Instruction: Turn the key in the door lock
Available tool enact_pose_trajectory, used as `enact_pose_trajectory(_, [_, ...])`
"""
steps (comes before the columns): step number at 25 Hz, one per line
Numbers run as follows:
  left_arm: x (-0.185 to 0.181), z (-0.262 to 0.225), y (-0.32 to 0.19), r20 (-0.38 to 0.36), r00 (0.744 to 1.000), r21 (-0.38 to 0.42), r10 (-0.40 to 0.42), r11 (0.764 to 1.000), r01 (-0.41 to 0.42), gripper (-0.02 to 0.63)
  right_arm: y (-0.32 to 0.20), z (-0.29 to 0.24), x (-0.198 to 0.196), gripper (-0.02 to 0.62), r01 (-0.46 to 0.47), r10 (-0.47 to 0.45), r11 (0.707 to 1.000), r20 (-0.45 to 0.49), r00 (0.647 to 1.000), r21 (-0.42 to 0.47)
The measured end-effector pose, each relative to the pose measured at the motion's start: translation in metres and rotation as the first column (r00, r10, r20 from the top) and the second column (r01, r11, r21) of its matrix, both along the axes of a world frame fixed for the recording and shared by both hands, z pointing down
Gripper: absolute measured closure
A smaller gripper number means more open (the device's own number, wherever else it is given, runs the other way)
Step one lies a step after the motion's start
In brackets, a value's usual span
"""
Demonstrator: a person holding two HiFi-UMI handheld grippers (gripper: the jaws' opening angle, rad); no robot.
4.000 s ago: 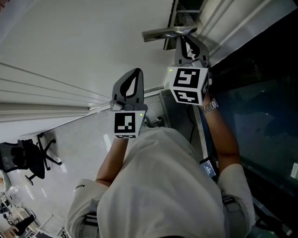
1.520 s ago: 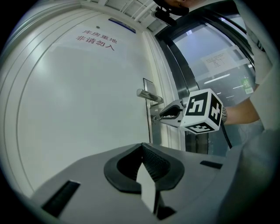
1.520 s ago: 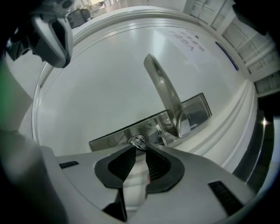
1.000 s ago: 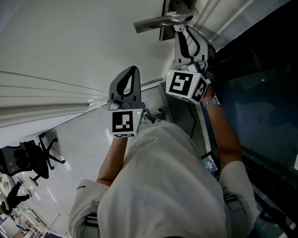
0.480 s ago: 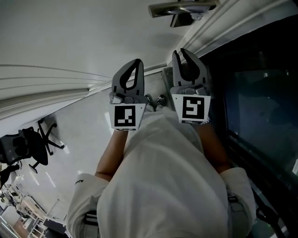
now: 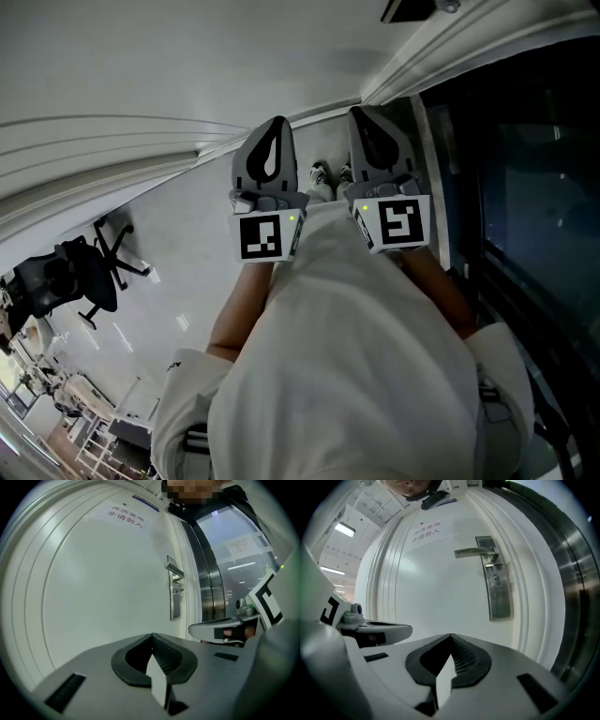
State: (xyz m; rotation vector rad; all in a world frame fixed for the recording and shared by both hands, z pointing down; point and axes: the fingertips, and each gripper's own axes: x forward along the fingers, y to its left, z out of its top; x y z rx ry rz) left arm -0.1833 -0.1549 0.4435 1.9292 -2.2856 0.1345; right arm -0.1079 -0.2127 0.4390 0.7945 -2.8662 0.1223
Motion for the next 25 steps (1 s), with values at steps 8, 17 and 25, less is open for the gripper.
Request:
enact_pose_trajectory(8, [-0.026,0.012,0.038,-0.039,0.999,0.026,-0.032,0.999,0.033,0.597,0.039,0.008,-0.025,0.594,0.079,-0.077,0.997,0.06,0.995,-0.027])
enact_pose_trajectory(17, [-0.085,0.029,0.055,-0.081,0.991,0.045,-0.104,0.993,0.108,0.597,0.053,0.021,-0.031,0.594,0.047,-0.047,0.999,-0.018,0.999,-0.022])
enact_pose_trajectory(25, [-0.067,0.028,0.04,-0.101,0.995,0.068,-0.015,0.997,0.022,0.597,0.039,0.01,-0.02,0.594,-0.048,0.048,0.998,-0.009,0.999,-0.03])
